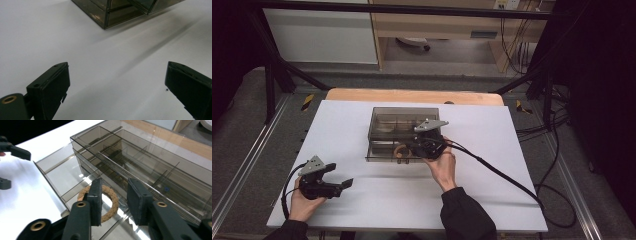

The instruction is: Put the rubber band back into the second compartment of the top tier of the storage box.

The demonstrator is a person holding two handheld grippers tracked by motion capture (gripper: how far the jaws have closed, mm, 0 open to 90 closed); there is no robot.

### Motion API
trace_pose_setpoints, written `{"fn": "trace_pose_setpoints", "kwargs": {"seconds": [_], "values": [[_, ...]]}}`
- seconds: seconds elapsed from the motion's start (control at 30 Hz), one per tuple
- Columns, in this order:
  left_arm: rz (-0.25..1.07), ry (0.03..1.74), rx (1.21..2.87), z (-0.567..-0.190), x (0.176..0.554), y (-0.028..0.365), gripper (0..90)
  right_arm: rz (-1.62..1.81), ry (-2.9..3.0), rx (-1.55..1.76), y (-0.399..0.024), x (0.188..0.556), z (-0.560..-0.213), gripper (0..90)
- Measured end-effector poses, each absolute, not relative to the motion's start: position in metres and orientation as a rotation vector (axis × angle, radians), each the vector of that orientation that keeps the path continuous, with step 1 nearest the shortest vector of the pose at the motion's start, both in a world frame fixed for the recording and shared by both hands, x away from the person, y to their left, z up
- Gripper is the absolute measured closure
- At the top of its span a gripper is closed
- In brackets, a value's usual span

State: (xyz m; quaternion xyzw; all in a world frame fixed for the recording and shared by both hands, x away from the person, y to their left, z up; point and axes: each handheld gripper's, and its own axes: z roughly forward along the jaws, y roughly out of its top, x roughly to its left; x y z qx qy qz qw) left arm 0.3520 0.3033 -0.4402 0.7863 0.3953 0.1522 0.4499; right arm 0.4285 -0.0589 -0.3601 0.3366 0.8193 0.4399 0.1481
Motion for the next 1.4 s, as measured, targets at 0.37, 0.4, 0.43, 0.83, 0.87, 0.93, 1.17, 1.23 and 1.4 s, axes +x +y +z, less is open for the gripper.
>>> {"fn": "trace_pose_setpoints", "kwargs": {"seconds": [0.37, 0.4, 0.43, 0.83, 0.87, 0.93, 1.17, 1.23, 1.4], "values": [[0.374, 0.978, 1.947, -0.44, 0.352, 0.303, 5.4, 1.308, 2.322, 1.018, -0.088, 0.424, -0.353, 40.1], [0.374, 0.978, 1.948, -0.44, 0.352, 0.303, 5.5, 1.313, 2.317, 1.021, -0.091, 0.423, -0.353, 38.1], [0.374, 0.978, 1.948, -0.44, 0.352, 0.303, 5.4, 1.316, 2.314, 1.021, -0.094, 0.423, -0.352, 36.3], [0.375, 0.981, 1.947, -0.441, 0.352, 0.303, 5.4, 1.349, 2.263, 1.057, -0.131, 0.415, -0.349, 14.1], [0.376, 0.981, 1.948, -0.441, 0.352, 0.303, 5.4, 1.352, 2.258, 1.055, -0.134, 0.415, -0.349, 12.8], [0.377, 0.981, 1.947, -0.441, 0.352, 0.303, 5.4, 1.363, 2.242, 1.068, -0.14, 0.413, -0.349, 10.6], [0.376, 0.982, 1.948, -0.441, 0.352, 0.303, 5.4, 1.386, 2.205, 1.097, -0.163, 0.409, -0.351, 5.5], [0.376, 0.982, 1.949, -0.441, 0.352, 0.303, 5.4, 1.39, 2.199, 1.092, -0.169, 0.408, -0.352, 5.0], [0.376, 0.984, 1.948, -0.441, 0.352, 0.303, 5.4, 1.401, 2.181, 1.12, -0.184, 0.404, -0.358, 3.3]]}}
